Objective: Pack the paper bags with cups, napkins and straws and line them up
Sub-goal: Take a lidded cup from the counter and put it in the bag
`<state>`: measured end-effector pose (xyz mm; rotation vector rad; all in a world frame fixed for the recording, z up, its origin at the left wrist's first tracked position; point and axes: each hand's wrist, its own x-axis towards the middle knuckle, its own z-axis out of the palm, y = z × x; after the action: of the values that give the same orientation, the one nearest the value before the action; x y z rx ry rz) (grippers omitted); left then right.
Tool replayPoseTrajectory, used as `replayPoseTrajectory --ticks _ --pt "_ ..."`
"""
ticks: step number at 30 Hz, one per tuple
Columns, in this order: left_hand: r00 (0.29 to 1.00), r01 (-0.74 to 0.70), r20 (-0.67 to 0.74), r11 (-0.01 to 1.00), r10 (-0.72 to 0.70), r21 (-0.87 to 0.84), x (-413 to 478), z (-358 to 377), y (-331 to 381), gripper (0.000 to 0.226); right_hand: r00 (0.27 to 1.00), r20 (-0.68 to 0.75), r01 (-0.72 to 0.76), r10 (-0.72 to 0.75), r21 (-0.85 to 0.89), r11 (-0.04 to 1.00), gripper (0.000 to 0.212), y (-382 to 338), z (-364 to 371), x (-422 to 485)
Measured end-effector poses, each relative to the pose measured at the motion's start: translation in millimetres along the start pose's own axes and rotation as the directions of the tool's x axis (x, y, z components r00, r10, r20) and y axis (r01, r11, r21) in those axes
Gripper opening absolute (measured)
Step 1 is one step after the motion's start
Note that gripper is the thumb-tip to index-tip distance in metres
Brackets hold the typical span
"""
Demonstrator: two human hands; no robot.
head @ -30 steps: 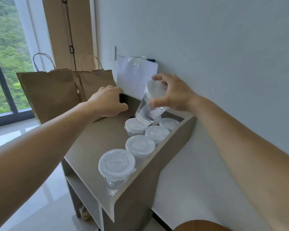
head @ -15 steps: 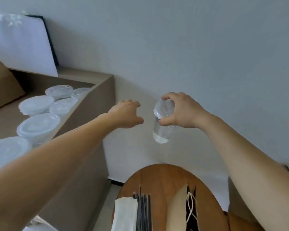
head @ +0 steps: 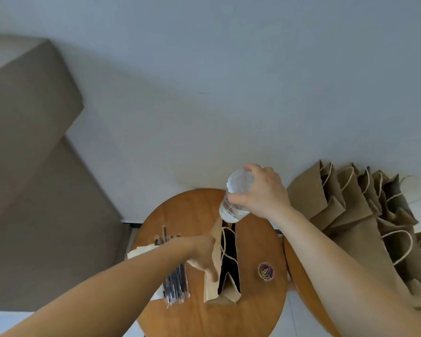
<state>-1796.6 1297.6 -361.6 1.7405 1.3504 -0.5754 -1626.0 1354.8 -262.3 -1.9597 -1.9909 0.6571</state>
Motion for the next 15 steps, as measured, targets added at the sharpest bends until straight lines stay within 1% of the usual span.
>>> replayPoseTrajectory --ticks 2,5,7,8,10,12,14,15 --pt "0.999 0.035 -0.008 0.997 -0.036 -0.071 7.4 24.8 6.5 0.079 0.999 -0.023 -0.031 0.031 0.032 0.999 0.093 4.3 10.2 1.4" --pt "0.987 0.058 -0.137 0.987 -0.079 -0.153 13.8 45.8 12.0 0.064 0.997 -0.027 -0.065 0.067 0.062 0.996 0.092 7.1 24.8 2.8" --pt "0.978 0.036 -0.195 0.975 -0.08 -0.22 16.0 52.1 8.8 0.054 0.998 0.001 -0.069 0.07 0.068 0.995 0.091 9.1 33.1 -0.1" --pt "0.979 0.012 -0.194 0.963 -0.066 -0.269 16.6 54.3 6.4 0.051 0.997 0.019 -0.07 0.069 0.062 0.996 0.091 10.6 36.1 -2.9" --pt "0.989 -0.035 -0.148 0.913 -0.028 -0.406 17.5 58.7 0.5 0.045 0.997 0.045 -0.072 0.07 0.047 0.996 0.091 15.4 39.0 -10.1" --pt "0.994 -0.064 -0.111 0.849 0.007 -0.524 17.1 61.7 -5.1 0.048 0.997 0.043 -0.069 0.067 0.047 0.997 0.09 21.1 37.2 -16.6" --pt "0.993 -0.096 -0.112 0.8 0.037 -0.592 17.4 63.6 -8.7 0.047 0.998 0.03 -0.059 0.058 0.04 0.997 0.089 26.4 33.0 -20.2" --pt "0.992 -0.105 -0.115 0.776 0.042 -0.622 18.2 64.5 -9.7 0.042 0.998 0.024 -0.051 0.051 0.026 0.998 0.088 28.6 30.9 -21.1"
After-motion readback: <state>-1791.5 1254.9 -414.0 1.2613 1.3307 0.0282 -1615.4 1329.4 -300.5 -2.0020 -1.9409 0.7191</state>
